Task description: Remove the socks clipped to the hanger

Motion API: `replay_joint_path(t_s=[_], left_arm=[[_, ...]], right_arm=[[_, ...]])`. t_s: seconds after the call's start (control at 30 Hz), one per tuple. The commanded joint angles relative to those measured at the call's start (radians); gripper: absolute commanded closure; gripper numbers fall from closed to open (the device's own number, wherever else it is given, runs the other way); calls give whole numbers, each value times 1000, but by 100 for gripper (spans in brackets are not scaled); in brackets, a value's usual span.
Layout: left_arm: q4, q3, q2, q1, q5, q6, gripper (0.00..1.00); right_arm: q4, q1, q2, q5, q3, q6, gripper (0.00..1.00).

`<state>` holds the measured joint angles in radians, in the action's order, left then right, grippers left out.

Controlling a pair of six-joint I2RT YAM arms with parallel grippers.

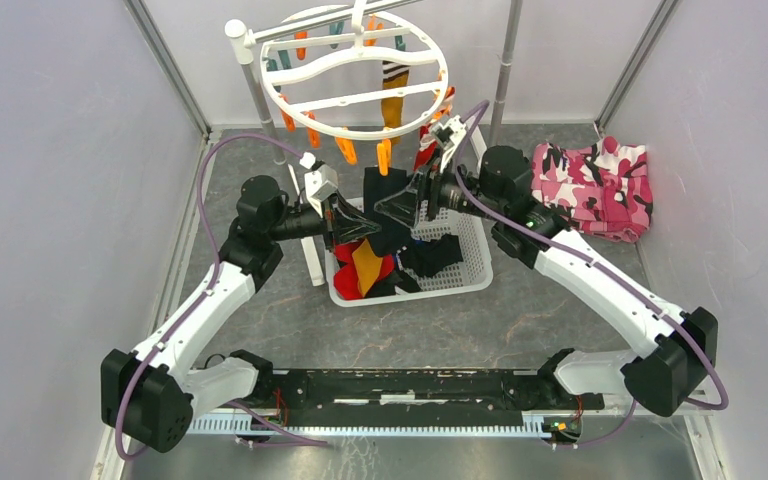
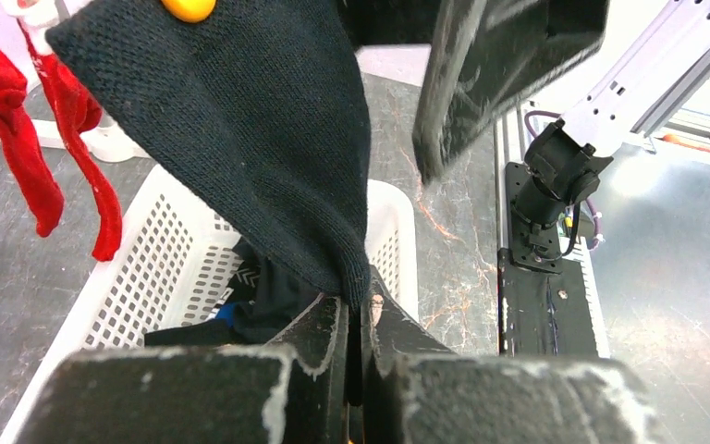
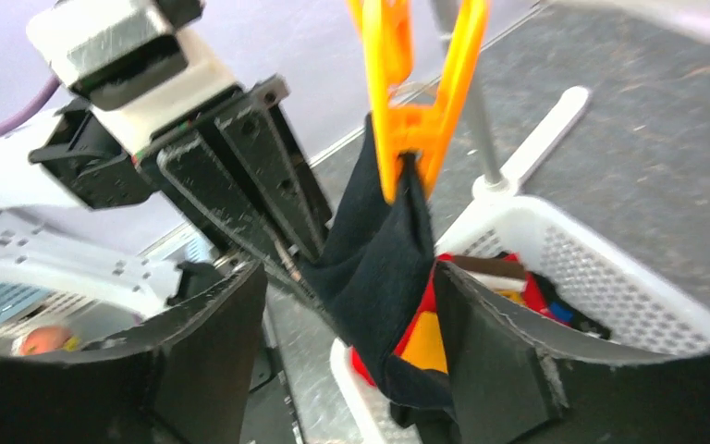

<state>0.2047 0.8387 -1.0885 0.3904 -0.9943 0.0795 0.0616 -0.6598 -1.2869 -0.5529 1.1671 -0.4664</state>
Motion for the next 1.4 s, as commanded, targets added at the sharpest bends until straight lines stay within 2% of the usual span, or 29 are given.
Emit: replay_joint_path(t_s=[0.0, 0.1, 0.27, 0.43, 0.83, 1.07, 1.17, 1.2, 1.23, 1.37], left_arm=[[-17, 33, 12, 6, 21, -9, 98], [-24, 33, 9, 7, 22, -7, 98], [-24, 35, 8, 9, 17, -1, 98], [-27, 34, 14, 10, 13, -1, 98], [-31, 31, 28, 11, 12, -11, 98], [-31, 24, 38, 14, 14, -10, 98], [-40, 19, 40, 16, 21, -21, 98], [-45, 19, 39, 15, 22, -24, 98], [-48, 19, 39, 15, 23, -28, 98], [-53, 17, 37, 18, 30, -35, 98]], right_arm=[[-17, -4, 32, 182, 98, 81, 24], [11, -3, -1, 178, 151, 89, 21], [44, -1, -89, 128, 258, 70, 20], [51, 17, -158, 100, 322, 29, 26], [91, 33, -102, 93, 184, 5, 30], [147, 32, -129, 93, 207, -41, 34], [173, 32, -144, 100, 225, -60, 39], [180, 32, -146, 104, 226, -64, 43], [181, 32, -147, 109, 227, -65, 49], [179, 32, -144, 113, 221, -70, 85]])
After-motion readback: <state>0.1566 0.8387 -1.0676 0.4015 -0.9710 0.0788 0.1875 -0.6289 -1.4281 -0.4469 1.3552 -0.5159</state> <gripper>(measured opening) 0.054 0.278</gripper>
